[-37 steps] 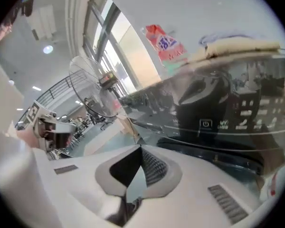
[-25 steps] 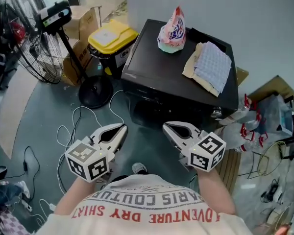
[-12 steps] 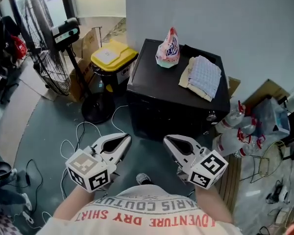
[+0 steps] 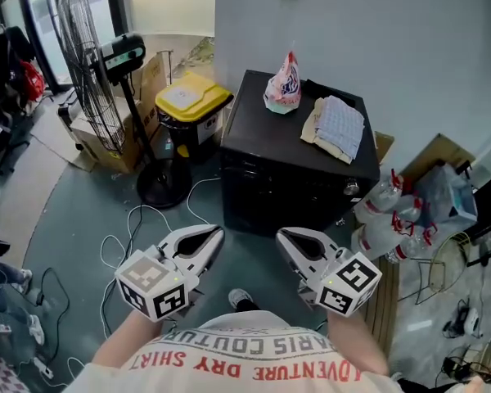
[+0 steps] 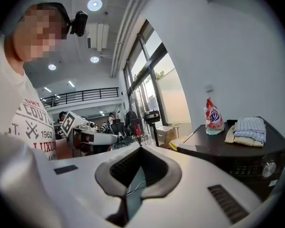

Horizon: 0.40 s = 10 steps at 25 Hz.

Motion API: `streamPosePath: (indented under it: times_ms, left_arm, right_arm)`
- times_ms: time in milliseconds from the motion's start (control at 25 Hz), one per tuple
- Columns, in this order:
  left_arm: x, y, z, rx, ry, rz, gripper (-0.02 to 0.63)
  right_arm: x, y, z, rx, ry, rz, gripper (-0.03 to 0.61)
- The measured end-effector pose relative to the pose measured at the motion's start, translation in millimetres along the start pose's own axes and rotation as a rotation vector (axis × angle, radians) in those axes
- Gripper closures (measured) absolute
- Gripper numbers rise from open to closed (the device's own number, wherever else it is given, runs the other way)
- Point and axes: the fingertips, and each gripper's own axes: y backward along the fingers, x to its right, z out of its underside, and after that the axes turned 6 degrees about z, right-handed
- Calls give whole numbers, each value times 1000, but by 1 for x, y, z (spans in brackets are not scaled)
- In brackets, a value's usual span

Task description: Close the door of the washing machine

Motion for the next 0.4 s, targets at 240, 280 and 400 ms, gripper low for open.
streamPosePath:
  times_ms: [240, 280, 400]
  left_arm:
    - [4, 17, 7, 5, -4, 8, 581]
    - [5, 19, 9, 6, -3, 9, 581]
    - [5, 26, 12, 5, 2, 13, 581]
  right_arm:
    - [-19, 3, 5, 0, 10, 9, 558]
    - [-21, 3, 6, 0, 9, 10, 558]
    - [-28, 3, 9, 0, 0, 13, 558]
